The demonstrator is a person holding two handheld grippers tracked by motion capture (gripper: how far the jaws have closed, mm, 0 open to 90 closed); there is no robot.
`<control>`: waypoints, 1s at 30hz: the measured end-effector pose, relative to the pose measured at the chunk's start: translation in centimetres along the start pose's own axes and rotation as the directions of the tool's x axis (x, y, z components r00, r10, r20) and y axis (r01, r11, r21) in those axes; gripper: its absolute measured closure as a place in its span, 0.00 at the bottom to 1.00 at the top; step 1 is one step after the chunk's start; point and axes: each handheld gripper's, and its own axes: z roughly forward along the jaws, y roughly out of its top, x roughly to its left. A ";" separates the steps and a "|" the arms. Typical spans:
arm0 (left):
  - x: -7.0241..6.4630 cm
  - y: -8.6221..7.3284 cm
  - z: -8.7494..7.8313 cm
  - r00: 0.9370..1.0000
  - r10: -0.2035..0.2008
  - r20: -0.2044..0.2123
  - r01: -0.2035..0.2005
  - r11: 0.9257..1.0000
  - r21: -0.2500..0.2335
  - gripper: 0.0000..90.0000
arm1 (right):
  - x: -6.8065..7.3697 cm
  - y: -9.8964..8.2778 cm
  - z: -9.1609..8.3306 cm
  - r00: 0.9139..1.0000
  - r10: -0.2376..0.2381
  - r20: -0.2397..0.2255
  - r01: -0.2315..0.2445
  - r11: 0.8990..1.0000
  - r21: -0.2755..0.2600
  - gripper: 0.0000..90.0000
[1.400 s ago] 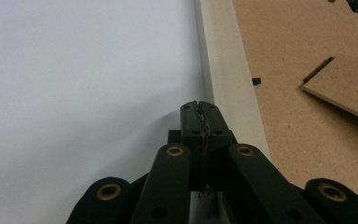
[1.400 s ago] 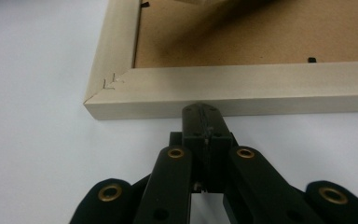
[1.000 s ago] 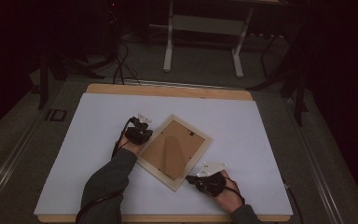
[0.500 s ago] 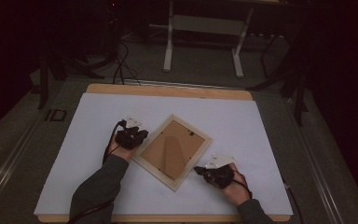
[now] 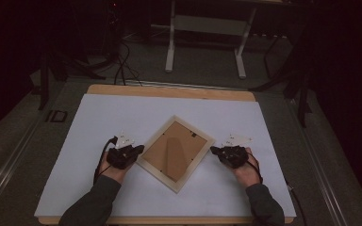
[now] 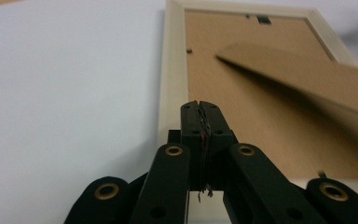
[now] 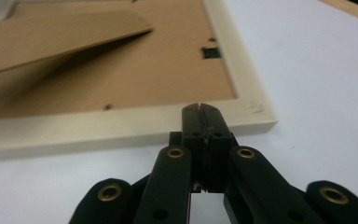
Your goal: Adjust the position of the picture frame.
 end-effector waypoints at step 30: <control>-1.5 -4.2 -0.9 0.999 0.032 -0.001 -0.032 0.993 0.115 1.00 | -5.4 2.1 5.9 0.979 0.174 0.104 -0.181 0.981 0.066 1.00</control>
